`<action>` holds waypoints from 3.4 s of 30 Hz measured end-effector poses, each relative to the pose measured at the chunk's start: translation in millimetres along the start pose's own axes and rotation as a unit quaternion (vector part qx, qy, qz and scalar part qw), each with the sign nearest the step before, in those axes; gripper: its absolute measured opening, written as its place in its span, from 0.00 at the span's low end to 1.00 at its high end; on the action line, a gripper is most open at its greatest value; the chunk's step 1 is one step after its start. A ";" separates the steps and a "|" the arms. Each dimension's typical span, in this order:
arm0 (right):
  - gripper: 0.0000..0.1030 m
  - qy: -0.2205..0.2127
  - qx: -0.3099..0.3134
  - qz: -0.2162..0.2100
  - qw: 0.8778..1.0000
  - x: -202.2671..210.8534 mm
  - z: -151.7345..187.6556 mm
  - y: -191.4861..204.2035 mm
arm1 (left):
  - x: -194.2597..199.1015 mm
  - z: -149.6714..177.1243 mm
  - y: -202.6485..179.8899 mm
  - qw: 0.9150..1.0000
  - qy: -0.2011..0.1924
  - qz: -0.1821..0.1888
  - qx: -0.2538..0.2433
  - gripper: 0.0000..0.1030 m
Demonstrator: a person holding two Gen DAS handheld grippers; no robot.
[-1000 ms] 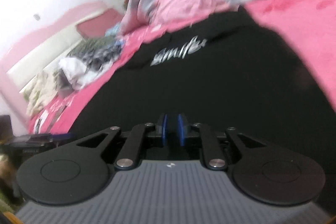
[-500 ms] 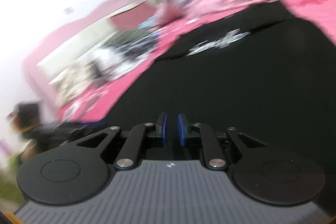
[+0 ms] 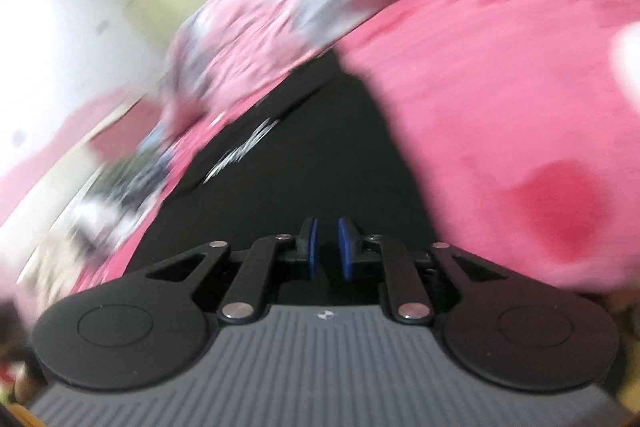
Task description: Fold clothes
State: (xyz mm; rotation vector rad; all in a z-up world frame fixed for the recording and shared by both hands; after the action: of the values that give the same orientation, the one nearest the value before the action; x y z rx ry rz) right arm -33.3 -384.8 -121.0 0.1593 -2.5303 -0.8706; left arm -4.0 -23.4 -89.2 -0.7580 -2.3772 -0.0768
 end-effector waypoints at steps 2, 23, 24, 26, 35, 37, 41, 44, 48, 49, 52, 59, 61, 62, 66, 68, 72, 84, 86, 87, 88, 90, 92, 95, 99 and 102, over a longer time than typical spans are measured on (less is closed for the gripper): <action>0.12 -0.003 0.003 -0.016 1.000 2.1 4.4 12.0 | -1.2 0.7 -2.2 1.000 0.003 -0.001 -0.003 0.61; 0.07 -0.041 -0.019 0.025 0.999 -1.0 -25.6 -1.0 | -7.9 2.0 0.6 1.000 0.011 -0.011 0.002 0.62; 0.07 -0.030 -0.008 0.006 0.999 -3.8 -20.2 10.9 | -7.8 2.0 0.5 1.000 0.012 -0.012 0.001 0.62; 0.07 0.015 0.022 -0.061 0.998 -13.8 -4.4 39.4 | -7.4 2.3 0.3 1.000 0.013 -0.013 0.000 0.62; 0.00 0.090 0.006 -0.090 0.992 -84.6 -6.4 47.0 | -6.5 3.1 2.4 1.000 0.008 -0.011 0.005 0.62; 0.00 0.044 -0.028 -0.032 0.998 -82.1 -31.9 14.6 | -6.5 3.3 4.1 1.000 0.007 -0.007 0.007 0.62; 0.05 -0.008 -0.069 0.014 0.998 -56.4 -51.3 -10.6 | -6.1 3.2 5.6 1.000 0.006 -0.002 0.008 0.62; 0.05 0.006 -0.059 -0.024 0.998 -45.8 -38.6 10.3 | -6.1 3.3 5.4 1.000 0.008 -0.001 0.006 0.62; 0.06 0.116 -0.028 -0.114 0.986 -76.2 4.5 65.9 | -6.8 2.7 4.7 1.000 0.010 -0.003 0.002 0.62; 0.06 0.134 -0.026 -0.122 0.983 -84.5 11.3 73.3 | -6.7 2.7 4.7 1.000 0.010 -0.003 0.003 0.62; 0.00 0.162 -0.035 -0.134 0.977 -106.0 18.9 82.3 | -6.4 3.0 4.9 1.000 0.008 -0.001 0.005 0.62; 0.02 -0.009 -0.142 0.023 0.990 -67.0 -64.6 -32.3 | -4.4 4.8 6.4 1.000 0.001 0.004 0.008 0.63; 0.06 -0.035 -0.157 0.049 0.986 -43.7 -70.1 -44.8 | -4.0 5.0 6.5 1.000 0.001 0.005 0.008 0.63; 0.06 -0.041 -0.158 0.052 0.985 -34.9 -70.0 -45.4 | -3.8 5.0 6.7 1.000 0.001 0.005 0.008 0.63; 0.07 -0.004 -0.117 -0.010 0.993 -28.8 -41.0 -2.8 | -3.4 4.2 6.4 1.000 0.003 0.003 0.008 0.63; 0.07 0.030 -0.116 -0.045 0.992 -34.3 -19.4 11.4 | -2.6 4.7 6.3 1.000 0.002 0.002 0.009 0.63; 0.00 -0.003 -0.148 -0.014 0.989 -9.8 -13.1 -21.7 | -0.4 6.5 7.4 1.000 0.000 0.002 0.010 0.63; 0.08 -0.043 -0.123 -0.011 0.991 12.9 -26.2 1.7 | 8.5 12.5 7.8 1.000 0.006 -0.011 0.017 0.63; 0.09 -0.029 -0.111 -0.011 0.993 -6.2 -24.2 8.9 | 13.1 16.6 10.2 1.000 0.011 -0.018 0.016 0.63; 0.09 -0.033 -0.112 0.004 0.993 -8.6 -24.9 2.3 | 15.8 18.9 12.4 1.000 0.013 -0.023 0.017 0.63; 0.09 -0.037 -0.113 0.022 0.993 -10.7 -25.6 -4.7 | 18.5 21.1 14.6 0.999 0.016 -0.027 0.019 0.63; 0.06 -0.055 -0.129 0.074 0.987 -3.6 -28.2 -24.8 | 25.1 24.8 20.8 0.999 0.019 -0.036 0.026 0.63; 0.08 -0.081 -0.153 0.099 0.980 15.5 -31.1 -40.6 | 31.3 27.6 28.0 0.998 0.020 -0.044 0.035 0.63; 0.09 -0.116 -0.120 0.154 0.974 43.1 -40.6 -39.7 | 39.9 28.1 35.1 0.998 0.019 -0.048 0.046 0.63; 0.09 -0.098 -0.114 0.086 0.985 34.5 -40.8 -16.8 | 47.0 21.8 34.2 0.998 0.008 -0.046 0.038 0.63; 0.11 -0.052 -0.107 0.027 0.993 15.6 -25.8 -0.7 | 43.2 21.3 32.3 0.998 0.010 -0.044 0.037 0.64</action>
State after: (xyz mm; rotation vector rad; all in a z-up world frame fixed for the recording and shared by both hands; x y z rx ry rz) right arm -35.4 -403.6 -97.5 -0.0222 -2.5009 -1.1475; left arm -25.8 30.1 -84.9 -0.6153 -2.3793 -0.0337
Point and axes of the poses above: each gripper's, at about its wrist camera, not at the fingertips, and x roughly against the way its jaws point, y to its left, z to its underside, the point moved 6 cm from there along -x, roughly the way its jaws point, and after that the axes turned 2 degrees about -y, right-handed, at the moved point
